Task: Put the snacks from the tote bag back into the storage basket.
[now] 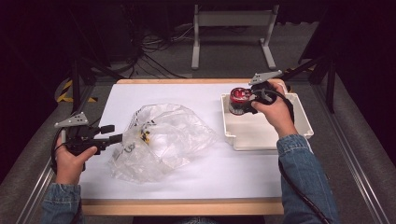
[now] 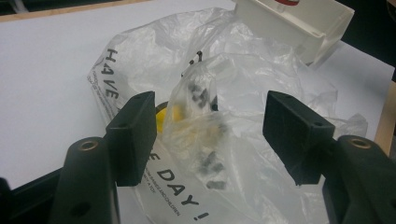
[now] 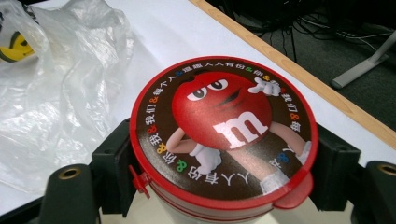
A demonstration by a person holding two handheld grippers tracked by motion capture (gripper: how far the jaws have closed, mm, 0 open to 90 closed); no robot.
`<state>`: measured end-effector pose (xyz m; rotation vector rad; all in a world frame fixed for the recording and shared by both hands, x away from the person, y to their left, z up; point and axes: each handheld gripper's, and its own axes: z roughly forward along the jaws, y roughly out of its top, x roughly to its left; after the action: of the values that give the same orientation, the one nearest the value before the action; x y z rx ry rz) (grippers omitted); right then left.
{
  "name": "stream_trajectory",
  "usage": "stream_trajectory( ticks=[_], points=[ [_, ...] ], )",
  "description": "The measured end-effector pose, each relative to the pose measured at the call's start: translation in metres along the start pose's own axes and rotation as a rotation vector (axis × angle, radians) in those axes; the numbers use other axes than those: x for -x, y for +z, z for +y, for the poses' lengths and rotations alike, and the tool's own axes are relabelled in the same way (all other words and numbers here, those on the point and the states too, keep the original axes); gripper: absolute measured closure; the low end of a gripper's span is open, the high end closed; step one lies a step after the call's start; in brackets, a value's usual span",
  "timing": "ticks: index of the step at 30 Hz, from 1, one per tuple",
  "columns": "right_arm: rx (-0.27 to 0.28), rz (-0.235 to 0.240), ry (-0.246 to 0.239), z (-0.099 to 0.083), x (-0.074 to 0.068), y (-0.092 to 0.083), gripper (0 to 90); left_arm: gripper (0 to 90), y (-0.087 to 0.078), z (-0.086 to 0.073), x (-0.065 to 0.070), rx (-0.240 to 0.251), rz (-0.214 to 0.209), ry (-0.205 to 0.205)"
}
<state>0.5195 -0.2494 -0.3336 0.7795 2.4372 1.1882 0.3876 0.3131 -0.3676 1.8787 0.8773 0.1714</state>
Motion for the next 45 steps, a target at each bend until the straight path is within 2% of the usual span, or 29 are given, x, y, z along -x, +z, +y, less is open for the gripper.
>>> stream_trajectory(
  ticks=[17,23,45],
  points=[
    [-0.054,0.016,0.005,-0.024,0.013,0.024,25.1,35.7,-0.009,-0.008,0.002,0.004,0.013,-0.024],
    [-0.065,0.028,-0.019,-0.031,0.011,0.032,25.2,35.7,-0.008,-0.008,0.001,-0.001,0.011,-0.026],
    [-0.081,0.048,0.009,-0.054,0.01,0.051,25.1,35.3,-0.006,-0.009,-0.001,0.002,0.008,-0.031]
  ],
)
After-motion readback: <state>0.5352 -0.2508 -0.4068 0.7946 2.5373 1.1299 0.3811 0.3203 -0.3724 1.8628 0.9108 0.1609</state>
